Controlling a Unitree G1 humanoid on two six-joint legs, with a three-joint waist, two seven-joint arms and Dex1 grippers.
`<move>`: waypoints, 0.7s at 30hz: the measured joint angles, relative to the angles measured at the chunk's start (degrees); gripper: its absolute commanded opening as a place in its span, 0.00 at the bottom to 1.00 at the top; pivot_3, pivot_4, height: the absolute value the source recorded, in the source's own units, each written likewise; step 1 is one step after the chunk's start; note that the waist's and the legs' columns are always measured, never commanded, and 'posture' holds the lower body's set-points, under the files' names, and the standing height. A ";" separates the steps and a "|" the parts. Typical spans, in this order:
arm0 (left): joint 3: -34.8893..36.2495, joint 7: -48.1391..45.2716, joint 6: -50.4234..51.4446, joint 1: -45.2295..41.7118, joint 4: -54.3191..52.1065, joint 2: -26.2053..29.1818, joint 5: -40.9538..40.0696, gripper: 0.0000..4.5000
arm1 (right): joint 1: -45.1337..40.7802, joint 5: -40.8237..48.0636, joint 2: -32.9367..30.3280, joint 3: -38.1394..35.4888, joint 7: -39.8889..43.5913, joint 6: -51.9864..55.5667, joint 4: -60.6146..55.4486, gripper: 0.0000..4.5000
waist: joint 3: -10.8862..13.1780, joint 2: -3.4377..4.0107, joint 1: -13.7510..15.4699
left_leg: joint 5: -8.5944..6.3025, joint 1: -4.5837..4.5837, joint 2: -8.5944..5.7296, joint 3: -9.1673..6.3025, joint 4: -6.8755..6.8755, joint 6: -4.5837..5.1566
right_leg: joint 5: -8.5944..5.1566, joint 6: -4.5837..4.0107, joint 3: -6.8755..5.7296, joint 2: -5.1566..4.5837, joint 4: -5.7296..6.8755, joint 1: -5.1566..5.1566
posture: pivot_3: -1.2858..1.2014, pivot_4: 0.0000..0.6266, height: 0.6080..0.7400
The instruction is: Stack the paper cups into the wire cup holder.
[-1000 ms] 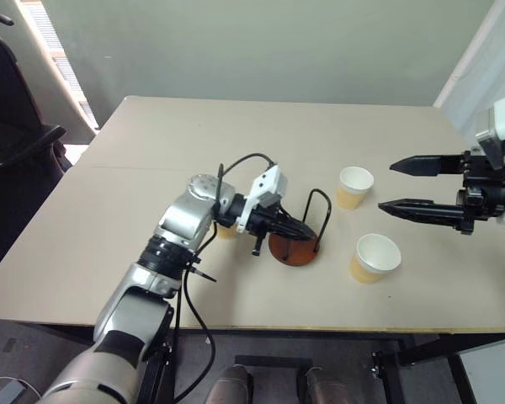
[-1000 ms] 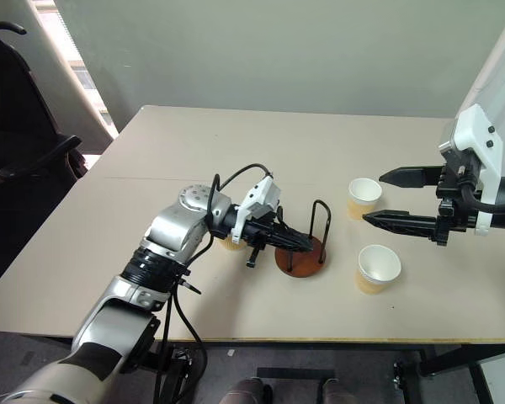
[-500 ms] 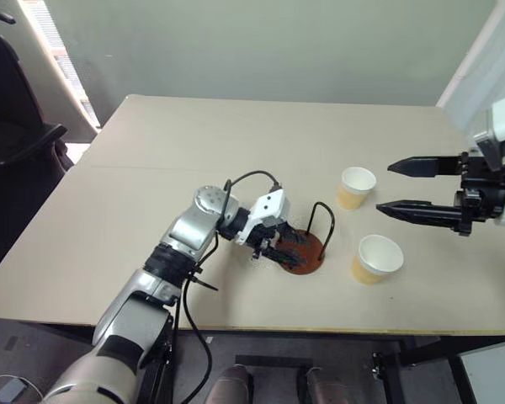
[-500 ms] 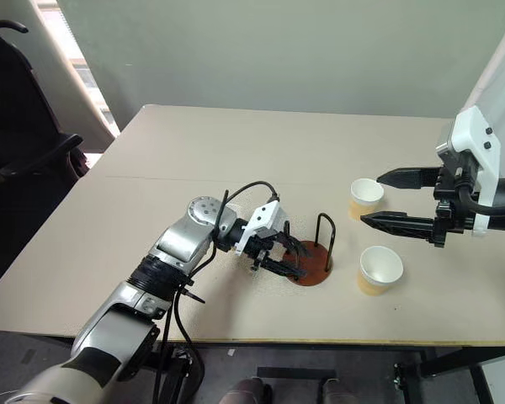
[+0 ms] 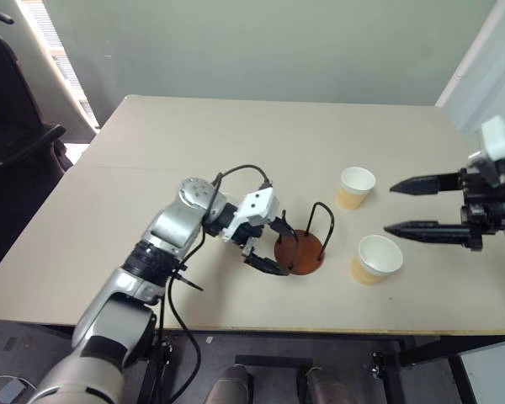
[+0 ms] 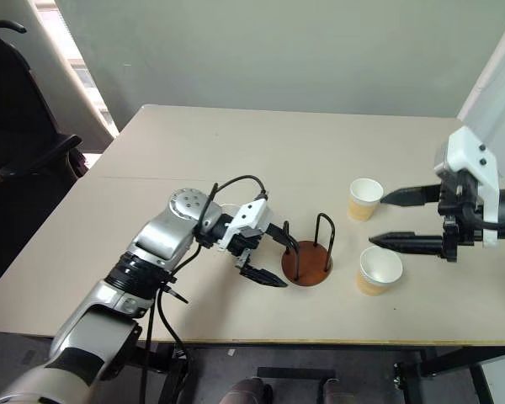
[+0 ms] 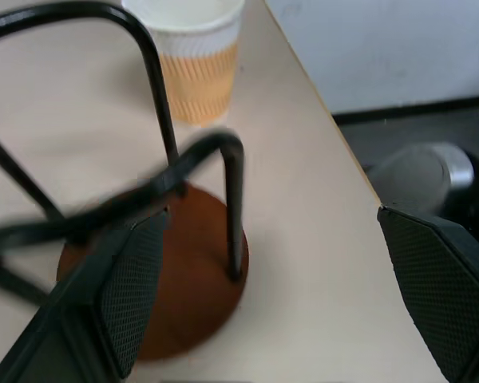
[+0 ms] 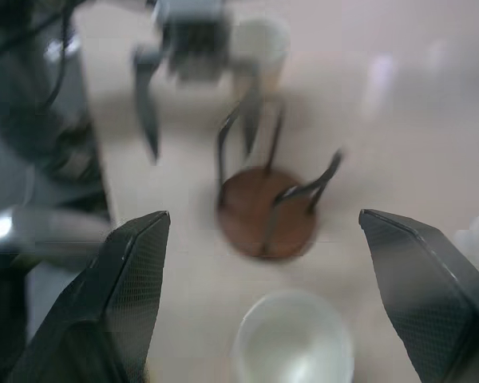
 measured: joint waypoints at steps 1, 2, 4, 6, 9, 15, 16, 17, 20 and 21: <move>0.21 -0.25 -0.69 -0.10 -0.04 0.43 -0.04 0.99 | 0.01 -0.82 -0.65 0.88 1.37 -1.45 -0.21 0.88 | 0.00 0.00 0.01 | 0.00 0.00 0.00 -0.01 0.00 0.00 | -0.01 -0.01 -0.01 0.00 0.01 0.00 | 0.52 0.24 1.00; 0.24 -0.40 -1.01 -0.19 -0.05 0.72 -0.07 0.99 | 0.00 -1.35 -0.87 1.54 2.17 -2.31 -0.36 0.88 | 0.00 0.00 0.02 | -0.01 0.00 0.00 -0.02 0.01 0.01 | -0.01 -0.01 -0.01 0.00 0.01 0.01 | 0.52 0.24 1.00; 0.51 -0.49 -1.78 -0.49 -0.05 1.44 -0.19 0.99 | -0.66 -3.03 -1.15 3.79 3.75 -4.61 -0.20 0.88 | 0.00 0.00 -0.05 | -0.02 0.00 0.00 -0.01 0.02 0.03 | -0.02 -0.02 0.00 -0.01 0.00 0.00 | 0.52 0.24 1.00; 1.22 -0.51 -2.00 -0.85 -0.07 1.86 -0.41 0.99 | -1.64 -4.24 -1.15 5.24 4.70 -6.01 0.50 0.88 | 0.00 0.00 -0.06 | -0.02 0.00 0.00 -0.01 0.03 0.04 | -0.02 -0.02 -0.01 -0.01 0.01 0.00 | 0.52 0.24 1.00; 3.26 -0.60 -0.92 -1.54 -0.86 3.67 -2.09 0.99 | -7.80 -7.73 -0.94 9.61 6.47 -9.14 4.40 0.88 | 0.00 0.00 -0.30 | -0.03 0.00 0.01 -0.01 0.02 0.06 | -0.01 -0.02 -0.01 0.00 0.03 -0.03 | 0.52 0.24 1.00; 11.52 0.75 6.20 -3.34 -3.66 8.99 -7.86 0.99 | -26.09 -21.32 6.49 20.99 7.52 -17.18 20.07 0.88 | -0.01 0.02 -1.27 | -0.03 0.12 0.08 -0.05 -0.02 0.09 | 0.12 -0.17 -0.06 0.04 0.11 -0.04 | 0.52 0.24 1.00; 12.37 1.09 7.20 -3.61 -3.91 9.30 -8.46 0.99 | -27.27 -23.55 7.63 22.66 7.68 -18.54 22.11 0.88 | -0.02 0.03 -1.33 | -0.03 0.12 0.09 -0.08 -0.05 0.09 | 0.13 -0.20 -0.07 0.04 0.11 -0.04 | 0.52 0.24 1.00; 13.14 1.66 8.21 -3.36 -4.49 10.13 -9.07 0.99 | -28.79 -26.08 9.42 24.87 8.19 -20.15 24.59 0.88 | -0.02 0.03 -1.36 | -0.03 0.13 0.11 -0.12 -0.06 0.09 | 0.14 -0.22 -0.11 0.05 0.13 -0.05 | 0.52 0.24 1.00; 14.60 2.42 10.43 -1.46 -6.41 12.83 -9.91 0.99 | -32.09 -32.57 13.78 30.24 9.86 -25.02 31.11 0.88 | -0.01 0.06 -1.45 | -0.01 0.11 0.12 -0.13 -0.10 0.07 | 0.15 -0.26 -0.11 0.05 0.12 -0.12 | 0.52 0.24 1.00; 15.13 2.82 11.34 -0.48 -7.37 13.48 -10.47 0.99 | -32.83 -35.06 14.97 31.75 10.59 -27.01 33.54 0.88 | -0.01 0.06 -1.52 | 0.00 0.09 0.12 -0.13 -0.11 0.05 | 0.15 -0.27 -0.12 0.06 0.12 -0.14 | 0.52 0.24 1.00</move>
